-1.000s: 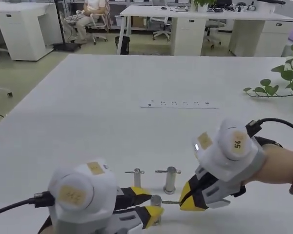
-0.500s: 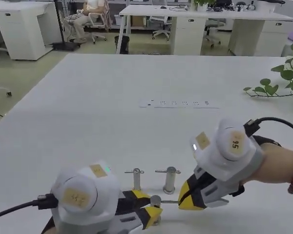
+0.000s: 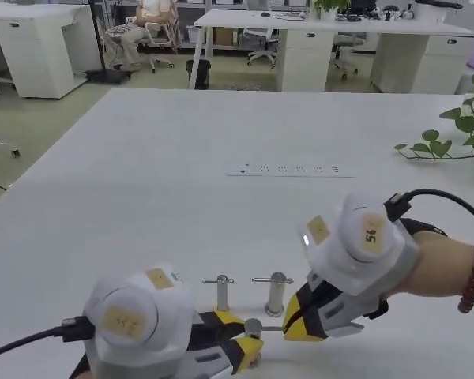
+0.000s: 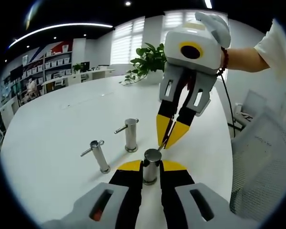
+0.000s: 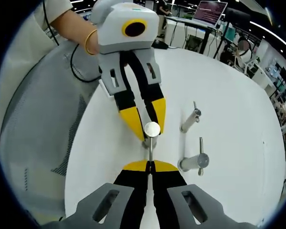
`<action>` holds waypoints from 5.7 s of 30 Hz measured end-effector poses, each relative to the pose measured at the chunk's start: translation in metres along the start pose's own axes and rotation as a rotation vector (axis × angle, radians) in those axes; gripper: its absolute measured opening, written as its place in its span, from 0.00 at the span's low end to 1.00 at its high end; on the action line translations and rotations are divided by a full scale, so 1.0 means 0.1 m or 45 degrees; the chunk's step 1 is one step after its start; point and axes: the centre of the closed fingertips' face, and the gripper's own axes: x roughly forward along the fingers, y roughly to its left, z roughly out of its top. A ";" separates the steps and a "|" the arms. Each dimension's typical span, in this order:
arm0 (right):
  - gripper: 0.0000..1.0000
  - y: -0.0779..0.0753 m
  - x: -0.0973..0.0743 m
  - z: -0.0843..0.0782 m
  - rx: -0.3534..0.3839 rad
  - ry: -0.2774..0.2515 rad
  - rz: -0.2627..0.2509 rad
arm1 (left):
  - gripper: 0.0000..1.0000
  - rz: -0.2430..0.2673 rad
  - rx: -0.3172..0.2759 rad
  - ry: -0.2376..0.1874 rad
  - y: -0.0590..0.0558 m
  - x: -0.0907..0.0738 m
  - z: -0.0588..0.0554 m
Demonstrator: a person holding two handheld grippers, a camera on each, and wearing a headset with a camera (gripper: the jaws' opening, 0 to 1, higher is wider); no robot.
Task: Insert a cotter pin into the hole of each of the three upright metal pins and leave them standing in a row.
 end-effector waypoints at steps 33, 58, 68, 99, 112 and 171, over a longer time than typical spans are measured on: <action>0.04 -0.01 0.07 0.21 0.058 0.006 -0.021 | 0.13 -0.012 -0.137 -0.012 0.03 0.05 -0.11; 0.11 0.03 0.00 0.12 0.101 -0.025 -0.029 | 0.12 -0.011 -0.153 0.010 0.03 0.06 -0.17; 0.05 0.01 0.02 0.14 0.082 -0.029 -0.044 | 0.12 -0.015 -0.159 0.006 0.03 0.06 -0.17; 0.14 0.01 0.09 0.23 0.170 -0.072 -0.058 | 0.21 0.002 -0.127 0.022 0.05 0.06 -0.14; 0.20 -0.02 0.11 0.39 0.245 -0.174 -0.067 | 0.34 0.036 -0.112 0.055 0.14 -0.07 -0.14; 0.14 -0.11 -0.03 0.08 0.295 -0.216 -0.113 | 0.48 0.124 -0.133 -0.022 0.28 -0.45 -0.10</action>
